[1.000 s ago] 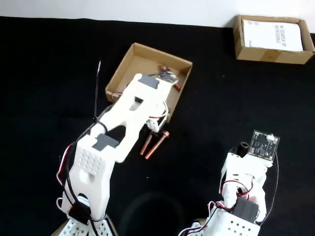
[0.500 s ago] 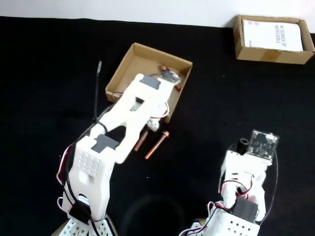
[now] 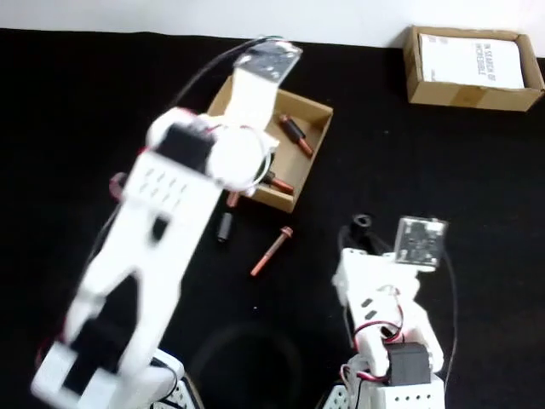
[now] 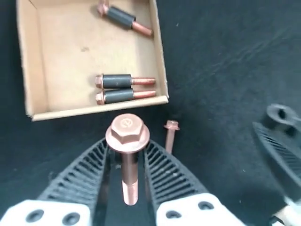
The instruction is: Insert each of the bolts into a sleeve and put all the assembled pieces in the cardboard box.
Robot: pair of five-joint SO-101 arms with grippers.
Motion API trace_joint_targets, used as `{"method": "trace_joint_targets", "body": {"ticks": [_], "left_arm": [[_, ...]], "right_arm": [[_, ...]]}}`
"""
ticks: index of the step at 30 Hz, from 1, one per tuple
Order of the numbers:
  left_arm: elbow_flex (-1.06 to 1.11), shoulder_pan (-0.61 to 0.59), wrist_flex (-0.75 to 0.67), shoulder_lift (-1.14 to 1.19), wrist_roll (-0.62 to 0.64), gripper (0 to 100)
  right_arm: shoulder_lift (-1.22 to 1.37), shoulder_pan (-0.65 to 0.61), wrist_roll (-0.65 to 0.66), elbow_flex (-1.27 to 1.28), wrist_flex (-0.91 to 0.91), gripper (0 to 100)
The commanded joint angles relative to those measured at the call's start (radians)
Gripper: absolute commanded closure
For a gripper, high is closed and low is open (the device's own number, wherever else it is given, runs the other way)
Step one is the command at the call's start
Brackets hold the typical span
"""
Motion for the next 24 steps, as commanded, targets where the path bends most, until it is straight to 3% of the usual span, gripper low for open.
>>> {"method": "trace_joint_targets", "body": {"ticks": [1, 7, 13, 17, 24], "left_arm": [[0.148, -0.002, -0.037, -0.303, -0.005, 99], [0.504, -0.004, -0.361, -0.565, 0.0, 99], [0.757, 0.065, -0.72, -0.615, 0.003, 99], [0.776, 0.137, -0.835, -0.608, 0.003, 99], [0.668, 0.142, -0.913, -0.409, 0.021, 99]], "right_arm": [[-0.018, -0.094, -0.006, -0.016, -0.025, 99.2], [-0.018, -0.186, -0.006, 0.067, -0.159, 99.2], [-0.018, -0.208, -0.003, 0.185, -0.369, 99.2], [-0.018, -0.209, 0.106, 0.271, -0.464, 99.2], [-0.018, -0.209, 0.115, 0.291, -0.515, 99.2]]}}
